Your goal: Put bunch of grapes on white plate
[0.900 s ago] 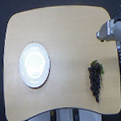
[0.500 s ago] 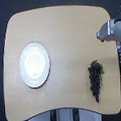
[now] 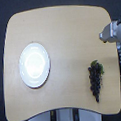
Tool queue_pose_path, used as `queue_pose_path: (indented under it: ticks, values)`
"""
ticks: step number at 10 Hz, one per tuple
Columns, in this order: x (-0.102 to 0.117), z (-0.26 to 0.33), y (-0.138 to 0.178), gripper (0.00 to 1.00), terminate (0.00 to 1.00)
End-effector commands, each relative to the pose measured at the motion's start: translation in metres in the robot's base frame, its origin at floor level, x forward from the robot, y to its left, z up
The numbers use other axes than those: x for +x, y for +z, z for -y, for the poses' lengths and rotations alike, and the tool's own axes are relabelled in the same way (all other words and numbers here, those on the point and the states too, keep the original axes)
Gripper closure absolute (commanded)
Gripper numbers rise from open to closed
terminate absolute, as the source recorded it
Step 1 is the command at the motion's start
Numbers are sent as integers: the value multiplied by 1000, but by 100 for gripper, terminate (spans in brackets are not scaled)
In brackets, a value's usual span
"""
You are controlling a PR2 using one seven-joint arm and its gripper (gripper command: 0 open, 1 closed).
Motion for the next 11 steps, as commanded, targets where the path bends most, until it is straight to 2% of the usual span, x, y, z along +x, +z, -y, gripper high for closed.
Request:
queue_pose_path:
  ticks: [1, 3, 5, 8, 11]
  values:
    - [-53, -13, -36, 0, 0]
    - [-74, -29, -53, 0, 0]
    - [-82, -44, -70, 0, 0]
    - [-82, -69, -104, 0, 0]
    - [-72, -80, -132, 0, 0]
